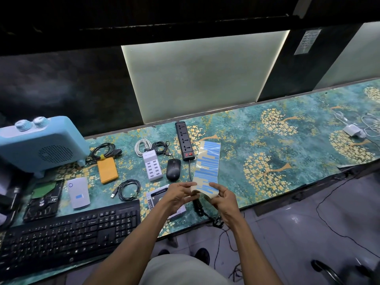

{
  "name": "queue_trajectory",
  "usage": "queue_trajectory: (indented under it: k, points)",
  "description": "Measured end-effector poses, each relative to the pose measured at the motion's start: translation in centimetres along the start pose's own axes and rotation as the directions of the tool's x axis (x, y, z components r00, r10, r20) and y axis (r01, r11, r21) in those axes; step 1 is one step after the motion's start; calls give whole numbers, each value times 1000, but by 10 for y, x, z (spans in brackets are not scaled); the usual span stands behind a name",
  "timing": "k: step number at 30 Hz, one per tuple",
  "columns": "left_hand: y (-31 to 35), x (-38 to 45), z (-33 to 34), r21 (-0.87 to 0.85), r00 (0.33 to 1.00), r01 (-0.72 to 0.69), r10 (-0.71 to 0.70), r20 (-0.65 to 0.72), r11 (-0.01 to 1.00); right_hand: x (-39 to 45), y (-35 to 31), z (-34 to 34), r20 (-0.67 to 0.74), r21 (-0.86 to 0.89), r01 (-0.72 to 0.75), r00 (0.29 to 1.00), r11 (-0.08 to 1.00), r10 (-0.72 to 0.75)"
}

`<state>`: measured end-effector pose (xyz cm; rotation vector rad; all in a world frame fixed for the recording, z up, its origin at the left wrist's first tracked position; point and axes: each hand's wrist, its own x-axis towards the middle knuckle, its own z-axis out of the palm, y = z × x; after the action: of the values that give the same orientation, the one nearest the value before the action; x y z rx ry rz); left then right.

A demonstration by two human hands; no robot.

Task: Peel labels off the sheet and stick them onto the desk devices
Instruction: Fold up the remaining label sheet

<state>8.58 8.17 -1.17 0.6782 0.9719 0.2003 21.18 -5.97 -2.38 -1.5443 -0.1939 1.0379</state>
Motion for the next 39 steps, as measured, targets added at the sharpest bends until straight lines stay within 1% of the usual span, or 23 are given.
queue_trajectory:
  k: [3, 5, 8, 11, 12, 17, 19, 22, 24, 26, 29, 32, 36, 38, 39]
  points:
    - [-4, 1, -1, 68, 999, -34, 32, 22, 997, -2, 0, -2, -44, -81, 45, 998, 996, -49]
    - [-5, 1, 0, 111, 997, -71, 70, 14, 991, -4, -2, -5, -75, -130, 84, 993, 988, -94]
    - [-4, 1, 2, 216, 993, -116, 118, 4, 970, -8, -6, -8, -106, -164, 127, 984, 978, -146]
    - [-4, -1, 5, 317, 984, -168, 141, 107, 933, -8, -9, -8, -126, -190, 121, 981, 974, -146]
    - [-4, -2, 5, 332, 980, -189, 156, 123, 924, -7, -9, -8, -136, -201, 114, 980, 973, -143]
    - [-8, -3, 2, 370, 958, -285, 256, 126, 884, -2, 1, -10, -244, -304, 76, 957, 949, -155]
    - [-8, -3, 1, 374, 965, -262, 246, 89, 890, 2, 7, -10, -292, -328, 29, 948, 944, -130]
    - [-8, 1, -2, 372, 974, -214, 228, 8, 903, 5, 14, -8, -340, -256, -18, 937, 966, -73]
    - [-6, 2, -2, 376, 977, -190, 211, -14, 907, 5, 13, -6, -358, -206, -32, 933, 978, -45]
    - [-5, 1, -1, 345, 981, -172, 193, -26, 923, 3, 8, -1, -346, -160, -40, 938, 986, -18]
    - [-4, 1, 3, 295, 987, -106, 137, -84, 950, 0, 2, 4, -330, -109, -80, 943, 991, 40]
    - [-4, 5, 6, 295, 987, -59, 100, -127, 954, -1, 2, 3, -322, -63, -118, 942, 991, 91]
    - [-3, 8, 7, 315, 991, -24, 64, -117, 949, -8, 2, -2, -275, -101, -54, 961, 993, 24]
    - [-3, 10, 7, 315, 993, -18, 53, -103, 949, -12, 3, -4, -191, -109, -21, 982, 994, 0]
    - [-3, 10, 8, 312, 993, -16, 51, -104, 950, -13, 4, -5, -138, -100, -25, 990, 995, 11]
